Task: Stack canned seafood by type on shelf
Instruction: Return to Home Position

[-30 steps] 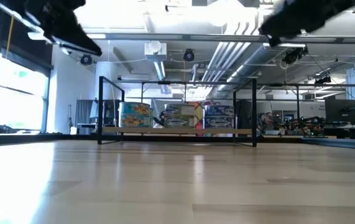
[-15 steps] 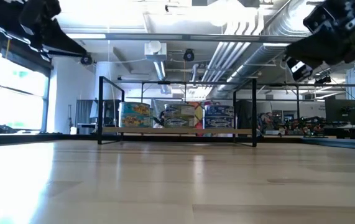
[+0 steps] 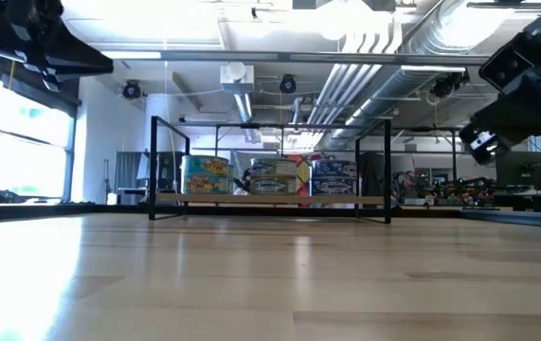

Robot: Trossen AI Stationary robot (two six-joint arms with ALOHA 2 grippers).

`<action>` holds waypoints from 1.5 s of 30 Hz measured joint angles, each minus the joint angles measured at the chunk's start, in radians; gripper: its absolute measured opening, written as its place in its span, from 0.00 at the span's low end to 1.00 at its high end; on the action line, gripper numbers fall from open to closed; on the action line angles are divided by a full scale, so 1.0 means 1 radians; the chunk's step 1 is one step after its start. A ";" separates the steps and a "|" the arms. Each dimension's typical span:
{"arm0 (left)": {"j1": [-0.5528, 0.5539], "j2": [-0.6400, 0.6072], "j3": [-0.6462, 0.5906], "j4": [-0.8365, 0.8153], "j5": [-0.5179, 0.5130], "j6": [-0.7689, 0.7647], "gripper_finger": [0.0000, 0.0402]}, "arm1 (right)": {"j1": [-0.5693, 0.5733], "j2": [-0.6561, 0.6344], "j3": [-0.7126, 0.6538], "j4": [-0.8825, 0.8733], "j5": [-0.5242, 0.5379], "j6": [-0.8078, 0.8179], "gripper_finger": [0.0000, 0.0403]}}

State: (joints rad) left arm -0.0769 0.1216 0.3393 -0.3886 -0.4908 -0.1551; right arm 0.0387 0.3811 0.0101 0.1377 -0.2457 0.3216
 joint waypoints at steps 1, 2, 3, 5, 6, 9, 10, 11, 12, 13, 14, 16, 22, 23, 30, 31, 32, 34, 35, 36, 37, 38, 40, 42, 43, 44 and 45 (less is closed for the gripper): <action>0.000 -0.013 0.000 0.000 0.000 0.000 0.17 | 0.005 -0.006 0.000 -0.014 0.001 0.009 0.00; -0.001 -0.026 0.000 -0.001 0.001 0.000 0.17 | 0.011 -0.009 0.000 -0.017 0.010 0.010 0.00; -0.003 -0.035 0.000 -0.001 0.002 0.000 0.17 | 0.018 -0.011 0.000 -0.010 0.031 -0.003 0.00; -0.003 -0.045 -0.002 0.000 0.023 0.000 0.17 | 0.030 -0.011 0.000 0.024 0.091 -0.050 0.00; -0.003 -0.048 -0.013 0.018 0.042 0.000 0.17 | 0.035 -0.010 0.000 0.043 0.126 -0.076 0.00; -0.003 -0.056 -0.090 0.156 0.116 0.024 0.17 | 0.043 -0.009 0.000 0.089 0.208 -0.129 0.00; -0.003 -0.055 -0.130 0.234 0.161 0.038 0.17 | 0.043 -0.009 0.000 0.100 0.212 -0.143 0.00; -0.003 -0.055 -0.173 0.315 0.215 0.053 0.17 | 0.042 -0.009 0.000 0.108 0.203 -0.147 0.00; -0.001 -0.053 -0.217 0.394 0.276 0.062 0.17 | 0.042 -0.009 0.000 0.107 0.170 -0.147 0.00; 0.002 -0.049 -0.256 0.470 0.336 0.068 0.16 | 0.042 -0.010 0.000 0.103 0.123 -0.147 0.00; 0.007 -0.047 -0.289 0.522 0.389 0.068 0.15 | 0.041 -0.012 0.000 0.095 0.071 -0.146 0.00; 0.019 -0.046 -0.329 0.564 0.444 0.058 0.13 | 0.039 -0.014 0.000 0.079 -0.005 -0.118 0.00; 0.077 -0.047 -0.328 0.525 0.548 0.155 0.04 | 0.033 -0.043 0.000 -0.024 -0.056 -0.138 0.00; 0.088 -0.047 -0.328 0.526 0.568 0.168 0.03 | 0.029 -0.046 0.000 -0.023 -0.027 -0.146 0.00; 0.122 -0.046 -0.328 0.508 0.566 0.175 0.01 | 0.017 -0.049 0.000 0.065 0.061 -0.215 0.00; 0.123 -0.046 -0.328 0.508 0.561 0.175 0.01 | 0.017 -0.049 0.000 0.065 0.082 -0.217 0.00; 0.123 -0.046 -0.328 0.508 0.560 0.175 0.01 | 0.017 -0.049 0.000 0.065 0.114 -0.217 0.00; 0.123 -0.046 -0.328 0.508 0.560 0.165 0.01 | 0.017 -0.049 -0.001 0.060 0.168 -0.217 0.00; 0.123 -0.046 -0.328 0.508 0.560 0.160 0.01 | 0.017 -0.049 -0.001 0.056 0.185 -0.218 0.00; 0.123 -0.046 -0.328 0.508 0.560 0.159 0.01 | 0.017 -0.049 -0.001 0.044 0.190 -0.216 0.00; 0.123 -0.046 -0.328 0.509 0.559 0.160 0.01 | 0.017 -0.049 -0.001 0.032 0.190 -0.205 0.00; 0.123 -0.046 -0.328 0.509 0.559 0.159 0.01 | 0.017 -0.048 -0.001 0.028 0.190 -0.185 0.00; 0.123 -0.046 -0.327 0.508 0.559 0.159 0.01 | 0.014 -0.048 -0.001 0.041 0.200 -0.159 0.00; 0.122 -0.046 -0.327 0.508 0.559 0.159 0.01 | -0.001 -0.051 0.003 0.051 0.197 -0.178 0.00; 0.122 -0.046 -0.327 0.509 0.559 0.159 0.01 | -0.014 -0.057 0.009 0.047 0.170 -0.199 0.00; 0.122 -0.046 -0.327 0.510 0.559 0.159 0.01 | -0.031 -0.064 0.018 0.047 0.136 -0.214 0.00; 0.122 -0.046 -0.327 0.511 0.559 0.159 0.01 | -0.050 -0.078 0.025 0.052 0.093 -0.222 0.00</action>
State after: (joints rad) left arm 0.0456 0.0753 0.0120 0.1223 0.0681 0.0044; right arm -0.0112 0.3026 0.0347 0.1895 -0.1529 0.0996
